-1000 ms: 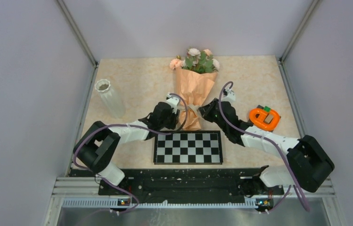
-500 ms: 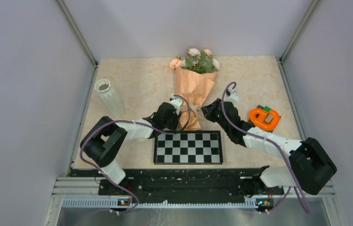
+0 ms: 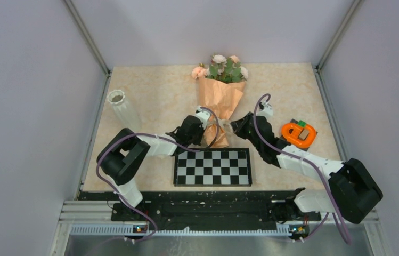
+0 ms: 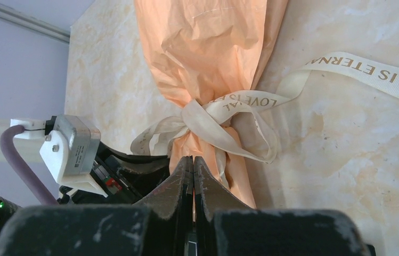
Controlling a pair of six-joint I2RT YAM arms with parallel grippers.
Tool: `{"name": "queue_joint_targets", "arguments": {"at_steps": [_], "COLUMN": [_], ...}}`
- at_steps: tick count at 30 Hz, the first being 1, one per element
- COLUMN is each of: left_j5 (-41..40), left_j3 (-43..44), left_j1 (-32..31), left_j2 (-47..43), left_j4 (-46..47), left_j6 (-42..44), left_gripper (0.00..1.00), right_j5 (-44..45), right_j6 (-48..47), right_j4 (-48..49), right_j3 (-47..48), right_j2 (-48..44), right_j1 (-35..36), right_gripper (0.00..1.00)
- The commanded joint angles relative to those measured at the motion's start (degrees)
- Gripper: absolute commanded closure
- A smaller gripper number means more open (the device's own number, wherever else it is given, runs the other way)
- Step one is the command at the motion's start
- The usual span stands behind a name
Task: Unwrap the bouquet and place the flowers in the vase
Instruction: Untie the ribbon from the wrapping paper.
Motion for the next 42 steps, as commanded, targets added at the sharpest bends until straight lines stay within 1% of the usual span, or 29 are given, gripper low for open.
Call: {"name": "queue_joint_targets", "arguments": {"at_steps": [1, 2, 6, 11, 14, 17, 19, 21, 24, 27, 29, 32, 38, 42], "left_j5": [-1.25, -1.40, -1.62, -0.83, -0.73, 0.54, 1.94, 3.68, 4.37, 4.02, 4.06, 4.65, 5.07, 5.16], "left_j3": [1.06, 0.76, -0.35, -0.17, 0.69, 1.86, 3.33, 5.27, 6.45, 5.86, 5.80, 6.02, 5.54, 5.39], "left_j1": [-0.11, -0.07, -0.06, -0.06, -0.06, -0.09, -0.11, -0.07, -0.06, -0.11, -0.07, -0.06, -0.08, -0.08], "left_j2": [0.65, 0.11, -2.61, -5.70, -6.80, -7.12, -6.54, -5.16, -4.67, -5.41, -5.82, -5.84, -6.02, -6.19], "left_j4": [1.86, 2.07, 1.99, -0.89, -3.46, -5.66, -7.90, -10.66, -12.70, -12.54, -12.68, -13.13, -13.33, -13.17], "left_j6": [0.70, 0.45, -1.12, -3.72, -5.10, -5.39, -5.35, -5.10, -5.67, -6.10, -6.10, -6.10, -6.19, -6.19], "left_gripper": [0.96, 1.00, 1.00, 1.00, 1.00, 1.00, 1.00, 1.00, 1.00, 1.00, 1.00, 1.00, 1.00, 1.00], "right_j5": [1.42, 1.54, 1.74, 1.37, 2.16, 3.44, 3.53, 1.52, -4.27, -6.52, -6.16, -5.32, -2.93, -4.32], "right_j6": [-1.27, -1.50, -2.41, -4.53, -4.20, -2.31, -0.07, 2.85, 6.32, 7.47, 7.50, 9.27, 17.24, 22.49], "right_j4": [0.82, 0.82, 0.73, -1.32, -2.98, -2.86, -2.12, 0.02, 5.28, 8.18, 9.26, 10.21, 14.05, 18.62], "right_j3": [-0.44, -0.53, -0.90, -0.57, -1.04, -2.54, -3.78, -4.86, -6.75, -6.59, -5.94, -5.14, -5.48, -5.59], "right_j2": [-2.32, -2.39, -3.17, -4.43, -5.85, -7.00, -6.78, -5.55, -1.15, 2.62, 4.79, 7.63, 13.14, 17.68], "right_j1": [-0.54, -0.52, -0.52, -0.52, -0.53, -0.52, -0.90, -2.61, -6.90, -8.61, -8.81, -9.08, -9.43, -10.38], "right_gripper": [1.00, 1.00, 1.00, 1.00, 0.99, 0.83, 0.67, 0.60, 0.59, 0.55, 0.53, 0.52, 0.52, 0.52]}}
